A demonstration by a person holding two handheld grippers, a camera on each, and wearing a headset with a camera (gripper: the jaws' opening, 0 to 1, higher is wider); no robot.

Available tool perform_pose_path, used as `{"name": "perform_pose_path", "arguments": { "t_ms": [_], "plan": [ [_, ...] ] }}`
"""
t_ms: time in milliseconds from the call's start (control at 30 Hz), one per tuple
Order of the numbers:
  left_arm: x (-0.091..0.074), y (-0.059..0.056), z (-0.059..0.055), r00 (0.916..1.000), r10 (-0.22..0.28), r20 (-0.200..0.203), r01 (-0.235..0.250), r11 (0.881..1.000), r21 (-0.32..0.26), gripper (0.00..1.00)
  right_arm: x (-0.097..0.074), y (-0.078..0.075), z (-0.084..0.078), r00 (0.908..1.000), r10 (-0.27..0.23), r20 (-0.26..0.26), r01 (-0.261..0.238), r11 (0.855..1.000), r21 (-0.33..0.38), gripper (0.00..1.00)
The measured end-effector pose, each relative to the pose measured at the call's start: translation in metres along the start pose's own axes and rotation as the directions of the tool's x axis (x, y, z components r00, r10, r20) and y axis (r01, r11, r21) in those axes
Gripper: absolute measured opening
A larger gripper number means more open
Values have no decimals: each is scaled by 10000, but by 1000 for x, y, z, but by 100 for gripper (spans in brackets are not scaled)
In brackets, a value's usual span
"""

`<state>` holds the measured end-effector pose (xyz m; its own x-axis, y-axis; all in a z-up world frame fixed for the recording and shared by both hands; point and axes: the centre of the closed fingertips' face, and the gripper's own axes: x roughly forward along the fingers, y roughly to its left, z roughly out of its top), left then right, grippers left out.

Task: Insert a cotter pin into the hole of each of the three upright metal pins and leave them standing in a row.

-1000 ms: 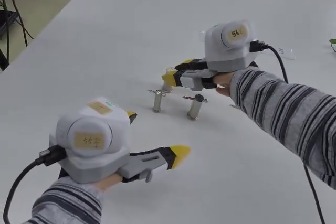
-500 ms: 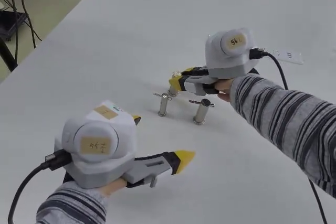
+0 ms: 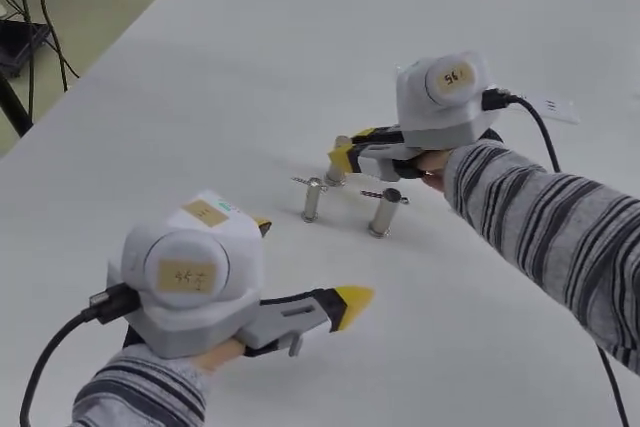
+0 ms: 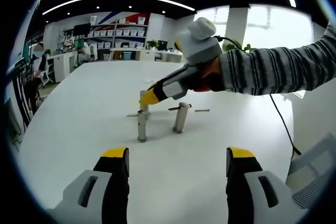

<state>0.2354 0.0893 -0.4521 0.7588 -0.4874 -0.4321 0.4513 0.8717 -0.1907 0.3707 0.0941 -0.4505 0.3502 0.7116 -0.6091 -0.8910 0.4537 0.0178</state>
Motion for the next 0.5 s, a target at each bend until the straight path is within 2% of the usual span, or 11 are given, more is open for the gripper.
{"name": "perform_pose_path", "arguments": {
  "t_ms": [267,500],
  "plan": [
    [-1,0,1,10000,24,75,-24,10000,69,76,-14,-19,-7,9995,-265,-175,265,9996,7,8],
    [-3,-1,3,9999,12,172,-15,9999,155,83,-37,-32,-23,9973,-660,-317,671,9972,339,8]
  ]
}}
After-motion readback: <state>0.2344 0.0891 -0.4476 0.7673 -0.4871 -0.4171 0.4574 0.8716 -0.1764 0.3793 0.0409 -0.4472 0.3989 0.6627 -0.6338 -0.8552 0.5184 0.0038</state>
